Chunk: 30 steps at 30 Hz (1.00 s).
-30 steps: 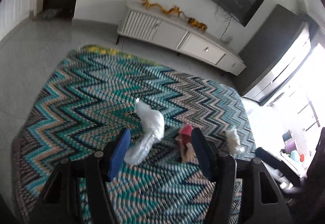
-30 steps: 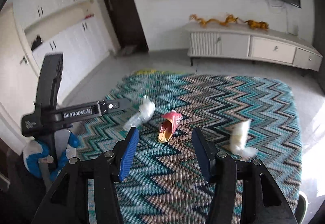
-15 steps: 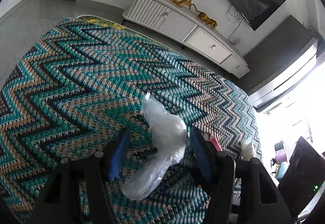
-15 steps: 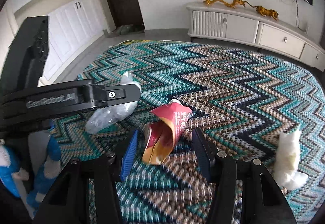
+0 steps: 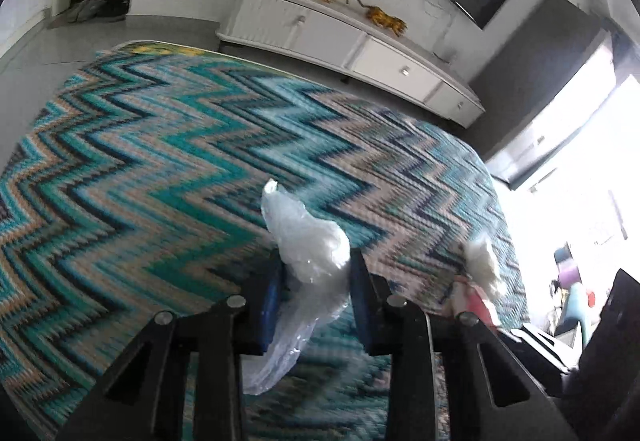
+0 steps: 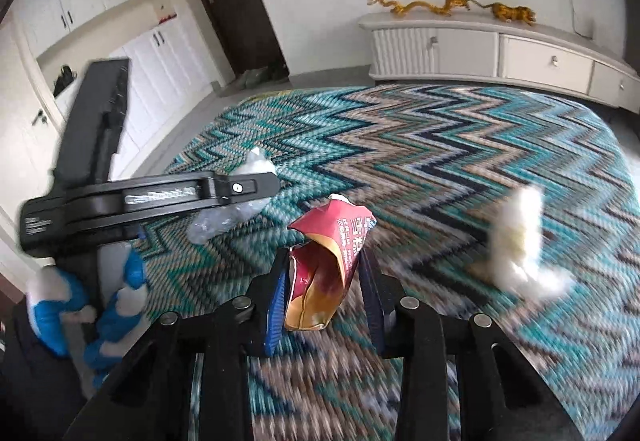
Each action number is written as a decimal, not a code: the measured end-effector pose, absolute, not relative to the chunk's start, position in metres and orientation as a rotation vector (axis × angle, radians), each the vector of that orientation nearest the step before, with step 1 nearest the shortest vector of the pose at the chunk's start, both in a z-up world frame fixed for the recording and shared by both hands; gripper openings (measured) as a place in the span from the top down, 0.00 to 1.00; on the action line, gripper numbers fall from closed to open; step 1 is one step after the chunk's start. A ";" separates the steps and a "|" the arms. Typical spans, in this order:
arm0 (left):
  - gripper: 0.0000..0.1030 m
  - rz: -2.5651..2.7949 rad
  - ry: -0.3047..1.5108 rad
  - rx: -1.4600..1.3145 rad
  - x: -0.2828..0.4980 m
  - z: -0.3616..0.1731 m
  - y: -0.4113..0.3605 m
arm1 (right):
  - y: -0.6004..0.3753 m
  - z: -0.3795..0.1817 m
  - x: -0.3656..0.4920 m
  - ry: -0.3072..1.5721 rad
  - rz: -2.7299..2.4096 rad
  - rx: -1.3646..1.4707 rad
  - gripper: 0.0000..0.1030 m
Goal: Collect trash
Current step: 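Grasp the white plastic bag with the left tool while the right tool grasps the pink-gold wrapper, then carry both wrappers to the trash bin and open both tools over it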
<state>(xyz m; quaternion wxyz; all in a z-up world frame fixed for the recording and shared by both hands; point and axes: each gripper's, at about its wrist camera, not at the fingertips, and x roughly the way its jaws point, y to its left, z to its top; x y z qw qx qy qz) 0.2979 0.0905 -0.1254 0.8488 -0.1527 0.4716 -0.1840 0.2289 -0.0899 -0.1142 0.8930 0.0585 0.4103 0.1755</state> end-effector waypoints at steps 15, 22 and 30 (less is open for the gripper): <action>0.39 -0.531 1.016 -0.256 0.288 -0.112 -0.058 | -0.259 -0.082 0.116 0.736 0.116 0.321 0.67; 0.39 -0.407 1.042 0.002 0.291 -0.127 -0.109 | -0.296 -0.085 0.092 0.695 0.078 0.381 0.67; 0.63 -0.338 0.968 0.084 0.280 -0.131 -0.120 | -0.343 -0.100 0.075 0.676 0.018 0.455 0.67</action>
